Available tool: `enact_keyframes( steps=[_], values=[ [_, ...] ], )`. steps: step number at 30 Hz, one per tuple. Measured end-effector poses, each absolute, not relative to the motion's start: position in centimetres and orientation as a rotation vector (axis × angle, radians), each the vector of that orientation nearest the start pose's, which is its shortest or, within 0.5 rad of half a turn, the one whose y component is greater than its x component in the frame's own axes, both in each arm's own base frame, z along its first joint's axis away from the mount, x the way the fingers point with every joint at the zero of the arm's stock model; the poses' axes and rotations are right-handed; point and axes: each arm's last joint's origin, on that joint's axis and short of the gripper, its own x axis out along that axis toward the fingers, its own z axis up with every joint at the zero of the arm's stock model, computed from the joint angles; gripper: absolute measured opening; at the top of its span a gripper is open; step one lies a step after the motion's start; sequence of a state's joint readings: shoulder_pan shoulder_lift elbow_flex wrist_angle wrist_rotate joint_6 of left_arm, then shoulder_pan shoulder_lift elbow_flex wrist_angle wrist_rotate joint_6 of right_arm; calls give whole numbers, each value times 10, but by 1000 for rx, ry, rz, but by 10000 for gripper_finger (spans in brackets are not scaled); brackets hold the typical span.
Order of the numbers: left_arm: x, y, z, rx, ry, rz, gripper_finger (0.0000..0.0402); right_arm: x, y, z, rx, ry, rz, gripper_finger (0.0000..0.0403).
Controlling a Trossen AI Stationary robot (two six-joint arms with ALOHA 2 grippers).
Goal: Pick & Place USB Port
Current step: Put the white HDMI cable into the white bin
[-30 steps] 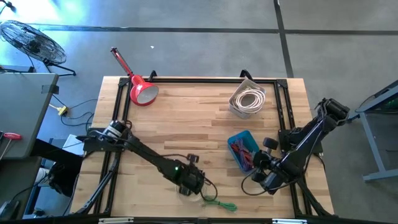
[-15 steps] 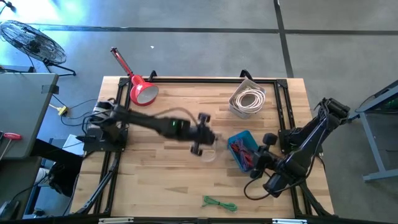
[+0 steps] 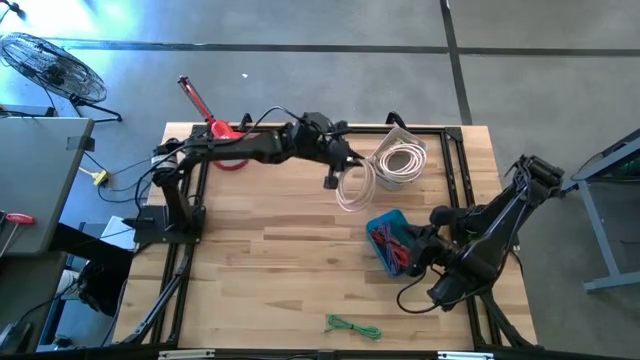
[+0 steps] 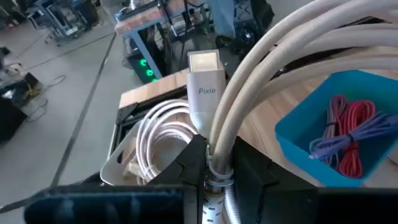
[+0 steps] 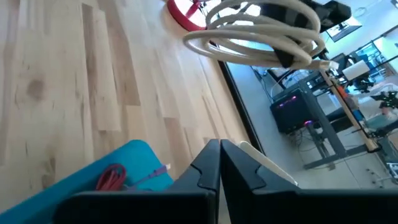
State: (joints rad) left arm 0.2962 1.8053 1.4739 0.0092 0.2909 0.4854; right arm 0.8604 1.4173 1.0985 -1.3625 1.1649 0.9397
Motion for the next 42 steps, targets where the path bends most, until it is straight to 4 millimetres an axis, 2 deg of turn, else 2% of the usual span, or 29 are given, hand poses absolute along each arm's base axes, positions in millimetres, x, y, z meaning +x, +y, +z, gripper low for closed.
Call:
enact_keyframes(
  steps=[4, 12, 18, 21, 25, 33, 37, 42],
  values=[
    [407, 114, 304, 382, 330, -98, 45, 165, 150, 268, -574, 609, -571, 2],
    [411, 88, 301, 421, 331, -228, 45, 172, 149, 272, -725, 480, -613, 6],
    [410, 84, 301, 400, 305, -321, 45, 186, 137, 271, -680, 556, -658, 18],
    [409, 85, 299, 399, 325, -321, 45, 198, 132, 269, -649, 611, -657, 42],
    [408, 85, 298, 417, 342, -329, 45, 218, 128, 271, -624, 630, -639, 95],
    [406, 83, 294, 384, 376, -370, 45, 250, 125, 282, -745, 630, -523, 211],
    [405, 83, 292, 372, 397, -381, 45, 260, 120, 287, -792, 629, -483, 236],
    [405, 82, 292, 360, 382, -422, 45, 273, 109, 290, -793, 631, -400, 237]
  ],
)
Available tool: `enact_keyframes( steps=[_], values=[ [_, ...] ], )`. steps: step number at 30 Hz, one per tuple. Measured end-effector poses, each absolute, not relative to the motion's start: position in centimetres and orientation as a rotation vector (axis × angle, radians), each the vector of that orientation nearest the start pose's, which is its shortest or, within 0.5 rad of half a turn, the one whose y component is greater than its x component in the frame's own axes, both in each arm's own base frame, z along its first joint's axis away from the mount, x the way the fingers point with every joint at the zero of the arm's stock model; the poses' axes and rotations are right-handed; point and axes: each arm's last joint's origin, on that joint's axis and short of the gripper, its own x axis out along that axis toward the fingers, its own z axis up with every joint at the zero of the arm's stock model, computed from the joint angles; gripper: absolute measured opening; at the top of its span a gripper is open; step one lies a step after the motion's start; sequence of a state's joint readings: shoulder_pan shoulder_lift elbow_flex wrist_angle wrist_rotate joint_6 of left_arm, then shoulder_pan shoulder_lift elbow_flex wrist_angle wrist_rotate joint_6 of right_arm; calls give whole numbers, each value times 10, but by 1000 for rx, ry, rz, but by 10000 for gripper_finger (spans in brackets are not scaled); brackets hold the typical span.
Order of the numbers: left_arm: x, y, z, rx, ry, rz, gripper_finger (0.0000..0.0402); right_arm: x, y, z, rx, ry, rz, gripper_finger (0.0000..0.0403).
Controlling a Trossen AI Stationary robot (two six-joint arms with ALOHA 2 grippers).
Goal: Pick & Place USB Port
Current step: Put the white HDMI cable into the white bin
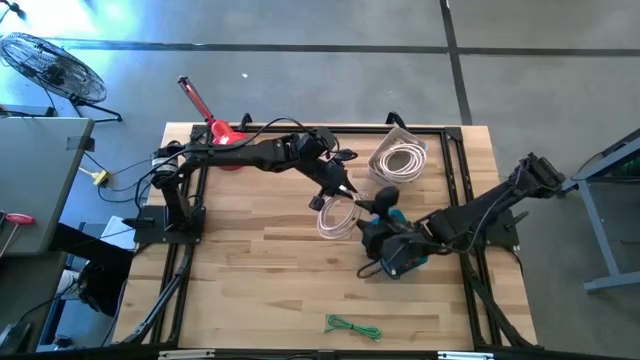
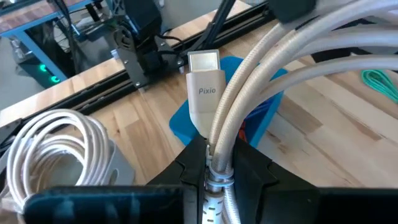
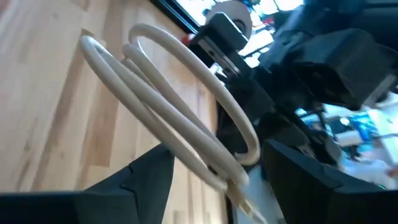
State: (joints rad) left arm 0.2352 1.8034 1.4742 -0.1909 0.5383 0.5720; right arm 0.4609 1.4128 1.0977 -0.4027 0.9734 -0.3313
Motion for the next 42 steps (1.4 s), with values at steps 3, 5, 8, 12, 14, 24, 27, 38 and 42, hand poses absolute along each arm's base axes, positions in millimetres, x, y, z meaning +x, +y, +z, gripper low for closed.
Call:
enact_keyframes(
  steps=[3, 5, 8, 12, 14, 24, 27, 38, 42],
  values=[
    [404, 81, 292, 355, 376, -438, 45, 280, 101, 291, -770, 627, -355, 232],
    [404, 81, 292, 353, 374, -444, 45, 284, 95, 292, -750, 622, -339, 228],
    [404, 81, 292, 357, 378, -448, 45, 288, 89, 293, -718, 615, -314, 212],
    [403, 81, 290, 352, 392, -449, 45, 289, 87, 293, -704, 615, -292, 151],
    [403, 81, 290, 351, 393, -449, 45, 289, 87, 293, -724, 617, -289, 100],
    [402, 82, 289, 357, 433, -406, 170, 285, 99, 297, -820, 587, -361, 31],
    [401, 83, 288, 362, 468, -371, 209, 282, 104, 298, -842, 585, -374, 31],
    [384, 82, 319, 420, 438, -251, 248, 263, 103, 284, -732, 710, -404, 31],
    [370, 82, 334, 491, 473, -139, 248, 257, 101, 281, -739, 737, -470, 31]
  ],
)
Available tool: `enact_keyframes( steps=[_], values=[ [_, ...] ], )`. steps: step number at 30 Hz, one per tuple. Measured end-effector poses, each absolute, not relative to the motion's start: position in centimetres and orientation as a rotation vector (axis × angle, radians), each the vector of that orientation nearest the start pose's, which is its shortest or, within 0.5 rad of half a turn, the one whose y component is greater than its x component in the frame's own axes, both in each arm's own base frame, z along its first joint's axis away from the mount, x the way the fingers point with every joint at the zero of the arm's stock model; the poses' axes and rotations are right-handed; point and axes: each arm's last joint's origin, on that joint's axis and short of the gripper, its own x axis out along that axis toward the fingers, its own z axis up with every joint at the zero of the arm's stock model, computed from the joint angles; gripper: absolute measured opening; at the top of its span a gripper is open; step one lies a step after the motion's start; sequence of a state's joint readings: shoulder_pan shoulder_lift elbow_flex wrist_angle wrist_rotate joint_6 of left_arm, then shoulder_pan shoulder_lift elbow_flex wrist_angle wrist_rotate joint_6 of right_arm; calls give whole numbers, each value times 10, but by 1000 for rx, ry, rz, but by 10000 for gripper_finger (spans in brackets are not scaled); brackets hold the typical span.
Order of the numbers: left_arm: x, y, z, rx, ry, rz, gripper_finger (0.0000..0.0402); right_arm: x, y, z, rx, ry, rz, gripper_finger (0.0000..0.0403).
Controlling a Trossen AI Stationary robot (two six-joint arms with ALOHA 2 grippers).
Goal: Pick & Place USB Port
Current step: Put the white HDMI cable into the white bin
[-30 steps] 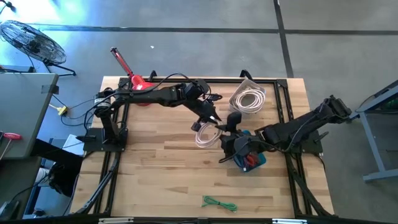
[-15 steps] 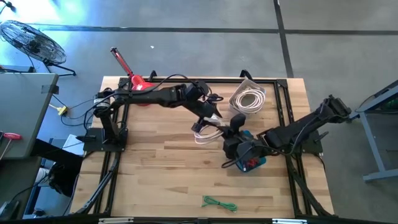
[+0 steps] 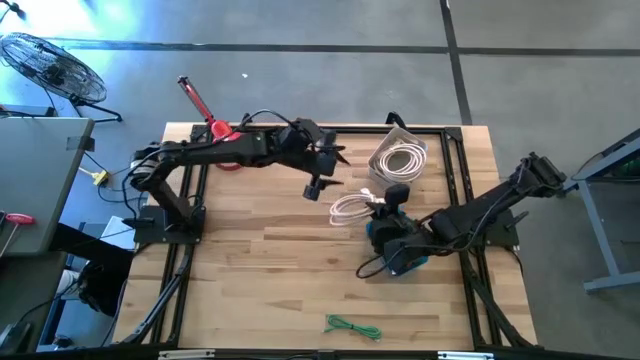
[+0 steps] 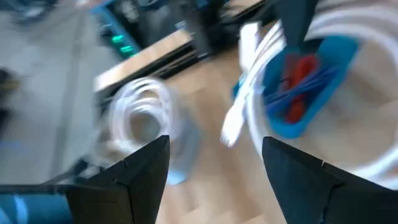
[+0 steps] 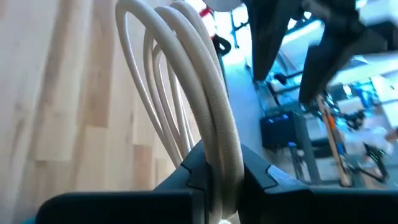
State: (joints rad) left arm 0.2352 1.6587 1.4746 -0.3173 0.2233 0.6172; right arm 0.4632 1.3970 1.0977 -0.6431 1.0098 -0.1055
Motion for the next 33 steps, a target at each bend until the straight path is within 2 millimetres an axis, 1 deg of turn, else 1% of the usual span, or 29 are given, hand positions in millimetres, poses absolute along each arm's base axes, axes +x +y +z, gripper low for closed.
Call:
enact_keyframes(
  steps=[3, 6, 11, 13, 15, 18, 23, 30, 33],
  values=[
    [357, 82, 344, 545, 527, -69, 248, 247, 93, 287, -728, 736, -553, 31],
    [347, 82, 349, 560, 585, -9, 248, 236, 76, 296, -676, 743, -638, 31],
    [338, 81, 342, 543, 704, -4, 248, 213, 35, 311, -557, 803, -774, 31],
    [337, 81, 340, 538, 727, -12, 248, 206, 17, 314, -473, 849, -804, 31],
    [337, 80, 337, 533, 743, -18, 248, 202, -1, 316, -353, 870, -830, 31],
    [337, 80, 330, 526, 770, -29, 248, 199, -23, 317, -173, 896, -841, 31],
    [337, 80, 329, 525, 776, -31, 248, 195, -54, 313, 82, 955, -813, 31],
    [336, 80, 328, 523, 785, -34, 248, 186, -82, 310, 276, 984, -768, 31],
    [335, 79, 327, 520, 797, -39, 248, 182, -91, 310, 327, 987, -755, 31]
  ],
)
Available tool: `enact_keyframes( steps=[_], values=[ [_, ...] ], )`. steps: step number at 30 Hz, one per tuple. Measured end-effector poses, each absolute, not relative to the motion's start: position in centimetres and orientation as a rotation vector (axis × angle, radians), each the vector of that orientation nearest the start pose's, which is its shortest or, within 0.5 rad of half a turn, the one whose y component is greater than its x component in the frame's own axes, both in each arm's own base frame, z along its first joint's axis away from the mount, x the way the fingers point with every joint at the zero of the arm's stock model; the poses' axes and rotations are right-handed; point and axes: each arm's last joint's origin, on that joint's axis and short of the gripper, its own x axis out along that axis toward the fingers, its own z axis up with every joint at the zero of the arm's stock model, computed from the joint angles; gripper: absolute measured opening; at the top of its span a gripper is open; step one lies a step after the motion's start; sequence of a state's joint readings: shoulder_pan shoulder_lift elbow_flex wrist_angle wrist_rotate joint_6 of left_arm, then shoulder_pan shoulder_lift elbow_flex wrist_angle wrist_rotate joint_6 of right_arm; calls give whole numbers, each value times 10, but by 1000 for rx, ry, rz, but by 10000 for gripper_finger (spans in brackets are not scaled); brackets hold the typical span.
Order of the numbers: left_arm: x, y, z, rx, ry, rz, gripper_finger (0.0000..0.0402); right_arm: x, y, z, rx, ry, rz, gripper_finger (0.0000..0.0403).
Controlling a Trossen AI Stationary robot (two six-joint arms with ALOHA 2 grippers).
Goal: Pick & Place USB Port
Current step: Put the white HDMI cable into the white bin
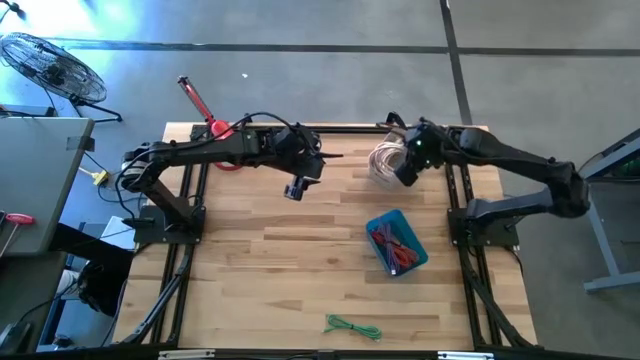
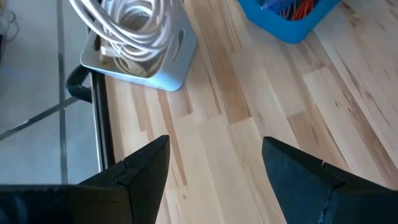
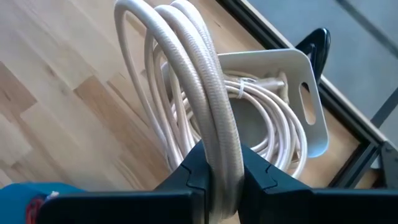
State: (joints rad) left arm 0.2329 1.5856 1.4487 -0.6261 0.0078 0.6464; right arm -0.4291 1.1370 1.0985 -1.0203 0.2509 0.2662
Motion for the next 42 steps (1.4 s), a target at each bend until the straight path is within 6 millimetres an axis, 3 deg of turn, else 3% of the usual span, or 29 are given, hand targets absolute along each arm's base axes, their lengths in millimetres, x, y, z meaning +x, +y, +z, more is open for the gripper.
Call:
enact_keyframes(
  steps=[13, 24, 42],
  values=[
    [334, 71, 323, 497, 834, -68, 248, 164, -127, 305, 492, 1001, -818, 31],
    [338, 53, 324, 531, 817, -118, 248, 178, -165, 271, 574, 1139, -830, 31],
    [337, 55, 323, 552, 844, -74, 248, 180, -202, 229, 650, 1275, -818, 30]
  ],
)
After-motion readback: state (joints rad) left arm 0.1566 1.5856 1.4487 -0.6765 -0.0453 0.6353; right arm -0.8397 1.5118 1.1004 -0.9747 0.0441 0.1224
